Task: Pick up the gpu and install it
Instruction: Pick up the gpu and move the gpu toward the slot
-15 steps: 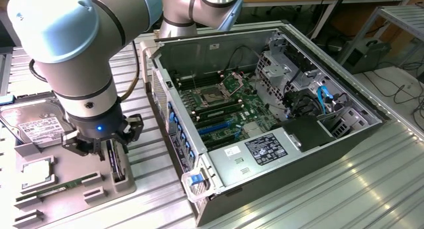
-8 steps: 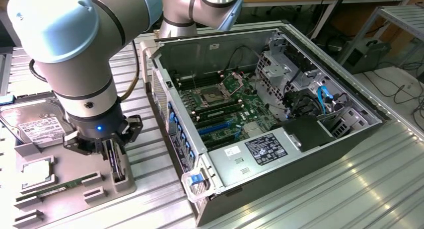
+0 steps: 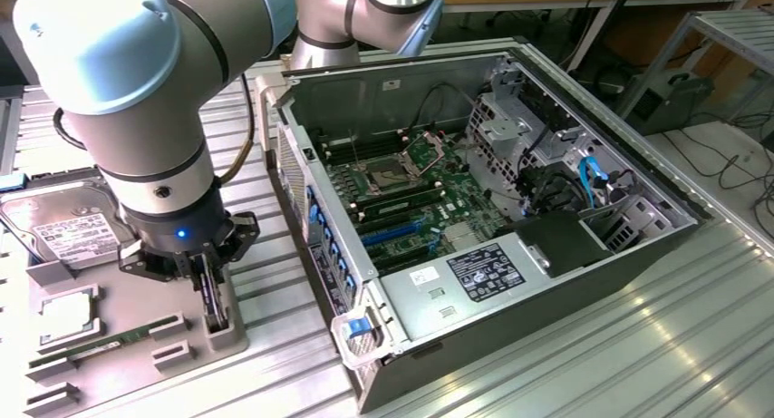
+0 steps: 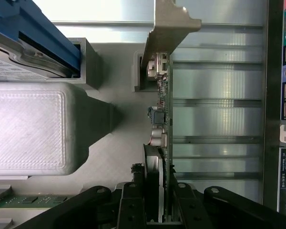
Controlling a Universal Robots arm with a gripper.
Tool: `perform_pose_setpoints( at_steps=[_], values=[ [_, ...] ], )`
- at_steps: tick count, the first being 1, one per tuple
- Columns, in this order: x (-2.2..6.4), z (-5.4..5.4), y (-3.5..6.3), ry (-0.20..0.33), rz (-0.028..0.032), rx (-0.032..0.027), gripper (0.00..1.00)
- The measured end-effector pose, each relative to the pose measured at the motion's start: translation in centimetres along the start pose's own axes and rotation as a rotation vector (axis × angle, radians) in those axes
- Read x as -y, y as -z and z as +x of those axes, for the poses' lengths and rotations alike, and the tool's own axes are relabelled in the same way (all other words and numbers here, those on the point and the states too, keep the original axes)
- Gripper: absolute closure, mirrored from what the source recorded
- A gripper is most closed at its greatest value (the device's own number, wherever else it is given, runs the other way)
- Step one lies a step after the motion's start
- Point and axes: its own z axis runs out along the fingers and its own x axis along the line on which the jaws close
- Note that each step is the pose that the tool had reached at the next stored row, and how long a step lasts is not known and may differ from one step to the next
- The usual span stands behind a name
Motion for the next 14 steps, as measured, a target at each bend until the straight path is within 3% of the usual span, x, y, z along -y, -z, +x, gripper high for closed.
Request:
perform_pose_setpoints(
  at_steps=[1,14],
  values=[
    [0.0,0.0,0.0,0.0,0.0,0.0,0.73],
    [0.0,0.0,-0.02,0.0,0.0,0.0001,0.73]
  ],
)
